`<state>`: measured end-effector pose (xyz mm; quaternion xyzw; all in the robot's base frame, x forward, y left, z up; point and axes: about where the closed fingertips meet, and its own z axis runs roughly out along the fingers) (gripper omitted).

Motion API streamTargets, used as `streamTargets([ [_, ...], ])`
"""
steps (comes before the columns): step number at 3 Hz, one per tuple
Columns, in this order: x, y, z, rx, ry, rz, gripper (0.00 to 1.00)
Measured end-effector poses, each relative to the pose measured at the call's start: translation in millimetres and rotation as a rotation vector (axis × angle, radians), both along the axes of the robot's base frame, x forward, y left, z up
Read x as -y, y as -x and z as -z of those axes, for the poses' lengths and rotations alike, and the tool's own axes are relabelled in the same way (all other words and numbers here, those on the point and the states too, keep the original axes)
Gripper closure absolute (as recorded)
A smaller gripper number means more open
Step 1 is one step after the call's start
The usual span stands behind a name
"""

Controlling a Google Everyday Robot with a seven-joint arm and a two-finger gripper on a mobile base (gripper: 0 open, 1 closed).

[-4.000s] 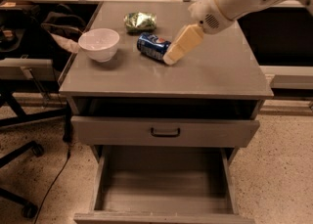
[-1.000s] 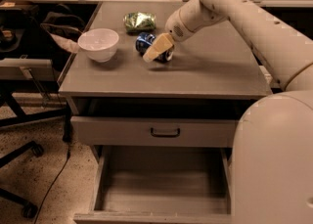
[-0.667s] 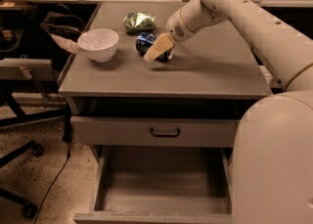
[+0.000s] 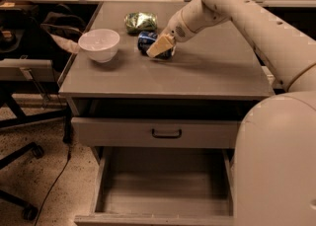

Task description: Place pepsi can into middle drawer

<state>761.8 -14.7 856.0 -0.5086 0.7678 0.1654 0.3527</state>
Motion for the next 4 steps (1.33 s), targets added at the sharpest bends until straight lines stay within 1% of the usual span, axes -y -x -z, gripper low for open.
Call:
streamTargets([
  [1,0,0,0,0.0,0.0,0.0,0.7],
  [2,0,0,0,0.0,0.0,-0.001,0.94],
  [3,-7,6,-12,0.011,-0.018,-0.041,1.0],
  [4,-6,17,-26,0.023,-0.041,-0.084,1.0],
])
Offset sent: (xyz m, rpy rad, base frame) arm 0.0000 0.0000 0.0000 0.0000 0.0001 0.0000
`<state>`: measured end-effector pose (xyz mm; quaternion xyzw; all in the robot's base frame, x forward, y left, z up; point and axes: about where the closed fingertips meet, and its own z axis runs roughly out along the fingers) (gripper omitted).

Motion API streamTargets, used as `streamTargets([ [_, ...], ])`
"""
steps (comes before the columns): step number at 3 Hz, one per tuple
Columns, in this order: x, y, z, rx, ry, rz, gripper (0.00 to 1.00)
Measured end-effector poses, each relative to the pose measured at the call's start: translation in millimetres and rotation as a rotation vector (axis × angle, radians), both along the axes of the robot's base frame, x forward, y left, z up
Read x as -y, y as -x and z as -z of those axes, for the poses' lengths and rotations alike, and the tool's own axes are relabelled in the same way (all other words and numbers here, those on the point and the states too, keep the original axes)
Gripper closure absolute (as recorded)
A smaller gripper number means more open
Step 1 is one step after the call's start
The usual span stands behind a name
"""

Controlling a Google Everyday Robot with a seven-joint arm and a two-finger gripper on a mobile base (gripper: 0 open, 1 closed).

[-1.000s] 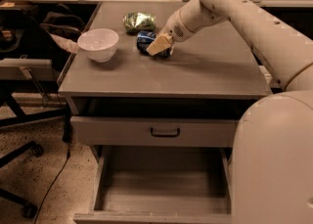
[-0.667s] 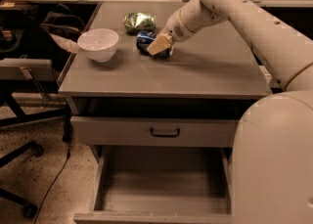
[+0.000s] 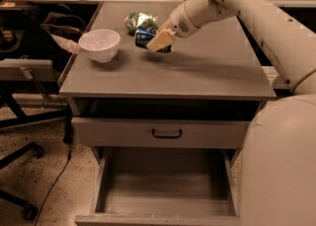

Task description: Place pepsi can into middle drawer

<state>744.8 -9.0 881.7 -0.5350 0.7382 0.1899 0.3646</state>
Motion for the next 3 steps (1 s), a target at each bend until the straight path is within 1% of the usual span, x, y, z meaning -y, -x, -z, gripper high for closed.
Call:
streamTargets([
  [1,19,40,-28,0.059,-0.071,-0.077,1.0],
  [2,35,79,-32,0.108,-0.091,-0.154,1.0],
  [3,47,114,-35,0.15,-0.066,-0.28,1.0],
])
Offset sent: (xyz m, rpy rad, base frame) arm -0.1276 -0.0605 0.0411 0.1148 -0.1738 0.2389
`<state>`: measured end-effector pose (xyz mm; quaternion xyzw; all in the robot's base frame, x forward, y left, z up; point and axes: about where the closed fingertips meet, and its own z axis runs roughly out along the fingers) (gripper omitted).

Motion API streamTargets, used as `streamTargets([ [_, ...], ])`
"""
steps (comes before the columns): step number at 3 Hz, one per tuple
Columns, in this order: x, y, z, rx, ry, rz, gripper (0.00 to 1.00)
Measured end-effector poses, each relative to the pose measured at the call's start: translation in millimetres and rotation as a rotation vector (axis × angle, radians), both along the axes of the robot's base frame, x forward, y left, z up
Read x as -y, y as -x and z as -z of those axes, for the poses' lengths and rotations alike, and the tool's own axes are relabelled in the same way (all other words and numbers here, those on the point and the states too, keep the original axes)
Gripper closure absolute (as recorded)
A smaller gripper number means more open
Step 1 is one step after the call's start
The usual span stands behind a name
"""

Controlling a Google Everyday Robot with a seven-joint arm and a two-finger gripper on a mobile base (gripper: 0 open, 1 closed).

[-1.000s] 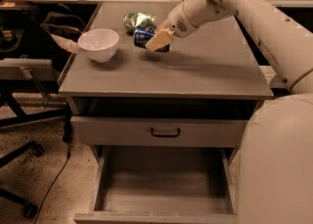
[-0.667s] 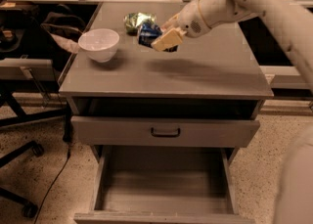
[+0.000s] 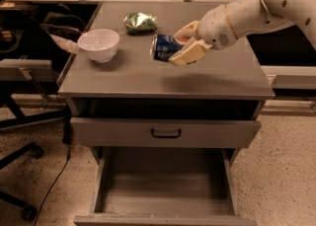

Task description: Place pepsi can into middle drawer

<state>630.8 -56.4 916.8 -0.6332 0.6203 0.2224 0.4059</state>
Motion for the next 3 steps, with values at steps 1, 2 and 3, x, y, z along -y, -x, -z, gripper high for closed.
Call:
streamTargets([
  [1,13,39,4,0.024,0.037,-0.144,1.0],
  [2,28,73,10,0.041,0.038,-0.23,1.0],
  [3,28,73,10,0.042,0.038,-0.23,1.0],
])
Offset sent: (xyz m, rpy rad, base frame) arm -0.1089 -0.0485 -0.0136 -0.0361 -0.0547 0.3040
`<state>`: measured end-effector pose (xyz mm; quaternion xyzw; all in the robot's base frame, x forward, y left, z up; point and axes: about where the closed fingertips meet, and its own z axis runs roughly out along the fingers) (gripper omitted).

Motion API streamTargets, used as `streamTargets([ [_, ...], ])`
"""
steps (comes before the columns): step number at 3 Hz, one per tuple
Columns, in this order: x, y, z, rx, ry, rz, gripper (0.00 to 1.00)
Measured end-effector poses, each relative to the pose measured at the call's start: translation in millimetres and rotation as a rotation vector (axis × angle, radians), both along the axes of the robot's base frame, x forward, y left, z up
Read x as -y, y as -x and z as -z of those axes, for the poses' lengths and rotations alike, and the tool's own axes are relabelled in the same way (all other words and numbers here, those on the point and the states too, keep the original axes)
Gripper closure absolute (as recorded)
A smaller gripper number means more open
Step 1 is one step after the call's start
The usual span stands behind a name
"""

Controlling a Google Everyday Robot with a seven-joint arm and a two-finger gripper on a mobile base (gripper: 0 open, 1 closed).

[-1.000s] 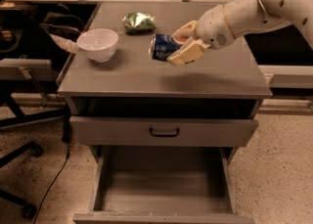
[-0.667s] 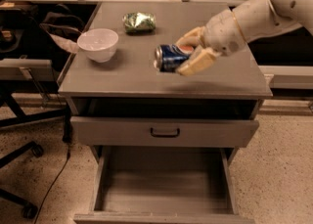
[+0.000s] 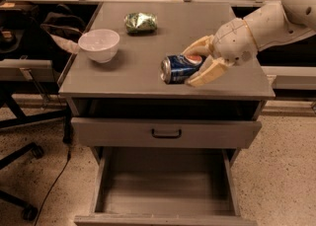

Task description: Place pepsi can into middle drawer

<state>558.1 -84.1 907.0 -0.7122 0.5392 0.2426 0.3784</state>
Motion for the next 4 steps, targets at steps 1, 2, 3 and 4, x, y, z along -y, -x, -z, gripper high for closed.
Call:
streamTargets([
  [1,-4,-1,0,0.012,0.017,0.032,1.0],
  [2,-7,15,-6,0.046,0.022,0.103,1.0],
  [3,-6,45,8,0.035,0.022,0.169,1.0],
  [4,-6,64,24,0.049,0.067,0.262,1.0],
])
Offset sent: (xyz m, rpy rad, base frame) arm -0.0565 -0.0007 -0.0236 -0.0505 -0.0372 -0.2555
